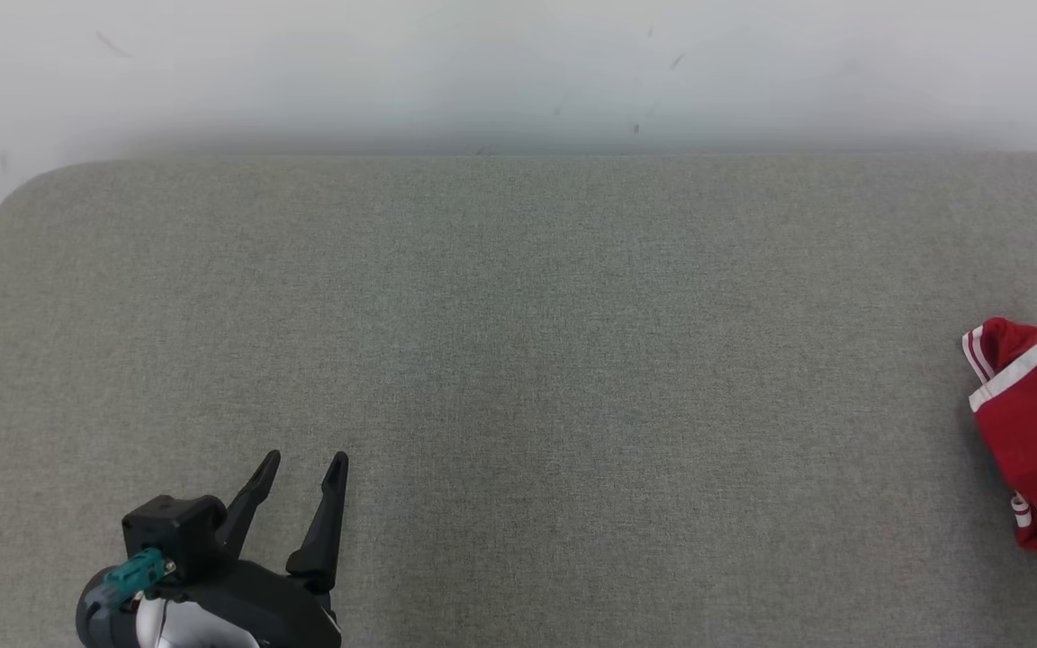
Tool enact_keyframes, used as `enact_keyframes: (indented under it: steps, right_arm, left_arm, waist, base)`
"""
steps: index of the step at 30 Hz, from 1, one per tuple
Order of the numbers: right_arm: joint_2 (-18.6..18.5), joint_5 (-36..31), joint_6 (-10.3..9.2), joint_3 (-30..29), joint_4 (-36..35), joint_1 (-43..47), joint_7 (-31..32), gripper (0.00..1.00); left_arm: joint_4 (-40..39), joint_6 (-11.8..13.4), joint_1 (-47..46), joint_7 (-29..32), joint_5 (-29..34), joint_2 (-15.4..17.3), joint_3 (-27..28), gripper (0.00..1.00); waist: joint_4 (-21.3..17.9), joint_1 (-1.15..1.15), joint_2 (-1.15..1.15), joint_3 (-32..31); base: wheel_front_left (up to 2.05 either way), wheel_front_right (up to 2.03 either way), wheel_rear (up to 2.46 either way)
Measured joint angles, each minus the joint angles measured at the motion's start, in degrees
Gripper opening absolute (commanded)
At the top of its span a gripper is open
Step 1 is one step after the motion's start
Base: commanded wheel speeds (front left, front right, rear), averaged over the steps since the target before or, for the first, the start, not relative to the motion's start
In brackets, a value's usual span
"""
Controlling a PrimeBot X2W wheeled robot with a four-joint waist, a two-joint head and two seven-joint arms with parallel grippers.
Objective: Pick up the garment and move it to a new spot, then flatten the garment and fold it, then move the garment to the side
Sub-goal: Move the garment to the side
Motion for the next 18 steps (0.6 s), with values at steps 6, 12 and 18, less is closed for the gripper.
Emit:
enact_keyframes:
  steps: [6,12,18]
  right_arm:
    - [0.7,-1.5,-0.88,0.4,0.9,0.0,-0.8,0.00]
    - [0.6,-5.6,-2.07,-1.3,2.3,0.1,-1.3,1.00]
    - [0.6,-9.3,-2.60,-2.2,1.9,-0.3,-3.2,1.00]
  left_arm:
    - [0.0,0.0,-0.3,0.3,0.0,0.1,-0.2,1.00]
    - [-0.2,-0.4,-0.6,0.5,0.1,0.5,-0.1,1.00]
    - [-0.4,-0.4,-0.6,0.5,0.1,1.1,0.1,1.00]
  waist:
    - [0.0,0.00,0.00,0.1]
    - [-0.2,-0.01,0.00,0.2]
    - [-1.0,-0.01,0.00,0.5]
  base:
    - [0.00,0.00,0.00]
    - [0.00,0.00,0.00]
    - [0.00,0.00,0.00]
